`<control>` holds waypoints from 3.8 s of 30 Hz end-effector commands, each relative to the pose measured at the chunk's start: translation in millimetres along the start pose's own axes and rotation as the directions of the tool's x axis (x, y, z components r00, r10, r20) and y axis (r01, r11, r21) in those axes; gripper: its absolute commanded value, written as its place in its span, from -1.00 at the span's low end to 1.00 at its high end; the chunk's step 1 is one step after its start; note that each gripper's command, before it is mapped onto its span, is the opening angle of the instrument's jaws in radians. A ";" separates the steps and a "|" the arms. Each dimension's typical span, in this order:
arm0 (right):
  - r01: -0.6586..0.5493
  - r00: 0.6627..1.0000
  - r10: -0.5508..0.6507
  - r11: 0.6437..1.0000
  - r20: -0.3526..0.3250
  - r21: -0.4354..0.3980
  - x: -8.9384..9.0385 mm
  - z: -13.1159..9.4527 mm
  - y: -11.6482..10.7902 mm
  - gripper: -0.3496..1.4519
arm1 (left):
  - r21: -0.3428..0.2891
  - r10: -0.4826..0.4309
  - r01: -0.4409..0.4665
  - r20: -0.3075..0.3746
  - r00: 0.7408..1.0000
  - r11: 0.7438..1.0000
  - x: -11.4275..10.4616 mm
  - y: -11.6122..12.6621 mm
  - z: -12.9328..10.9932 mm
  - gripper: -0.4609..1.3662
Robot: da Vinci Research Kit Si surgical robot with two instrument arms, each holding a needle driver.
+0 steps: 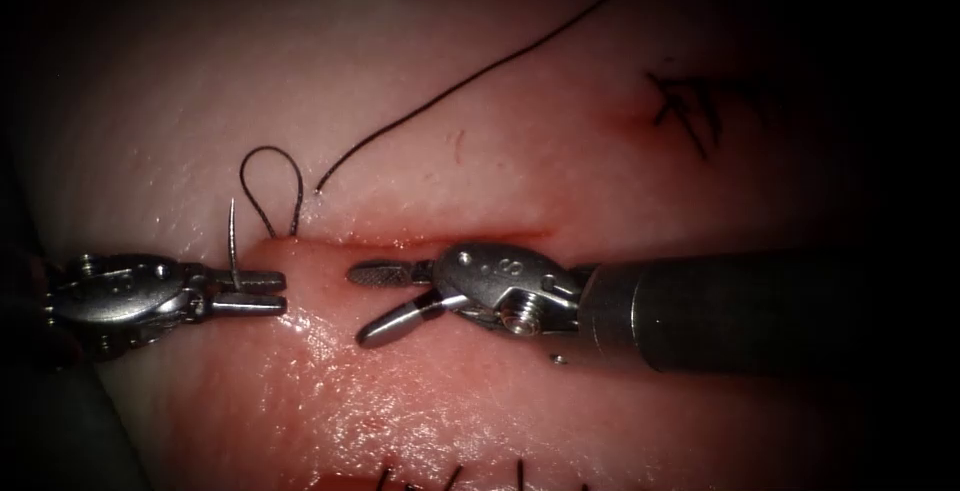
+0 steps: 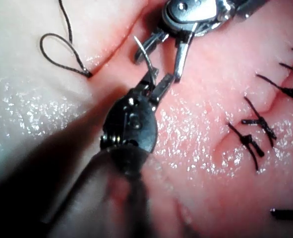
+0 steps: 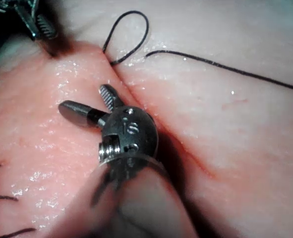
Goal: Wound Closure
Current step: Pull the string through the cut with the left gripper
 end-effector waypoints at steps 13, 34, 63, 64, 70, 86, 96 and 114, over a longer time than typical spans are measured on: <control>0.009 1.000 -0.009 1.000 0.005 0.000 -0.4 0.3 0.0 0.45 | -0.094 -0.443 0.453 0.110 0.890 0.887 2.5 3.7 -0.9 -0.88; 0.012 1.000 -0.012 1.000 0.006 -0.001 -0.7 0.6 -0.1 0.44 | -0.056 0.461 -0.485 -0.234 0.856 0.873 8.5 11.3 -3.7 -0.88; 0.014 1.000 -0.014 1.000 0.007 -0.002 -0.9 0.8 -0.1 0.43 | 0.379 0.930 -0.863 -0.279 0.238 0.334 24.0 15.0 -9.5 -0.88; 0.014 1.000 -0.014 1.000 0.007 -0.003 -0.9 0.8 -0.1 0.43 | 0.380 0.931 -0.863 -0.278 0.236 0.332 23.8 14.9 -9.5 -0.88; 0.013 1.000 -0.013 1.000 0.006 -0.005 -0.8 1.1 0.0 0.43 | 0.367 0.935 -0.874 -0.271 0.227 0.318 20.1 14.0 -8.8 -0.88; 0.119 0.993 -0.119 0.993 -0.007 -0.022 2.0 1.9 0.4 0.43 | 0.358 0.918 -0.855 -0.270 0.289 0.375 10.1 9.4 -7.2 -0.88; 0.132 0.991 -0.132 0.991 -0.007 -0.026 2.1 2.7 0.5 0.45 | 0.352 0.918 -0.857 -0.265 0.295 0.377 9.9 9.5 -7.2 -0.88; 0.132 0.991 -0.132 0.991 -0.007 -0.028 2.1 3.0 0.4 0.45 | 0.344 0.919 -0.861 -0.259 0.297 0.375 10.1 9.3 -7.0 -0.88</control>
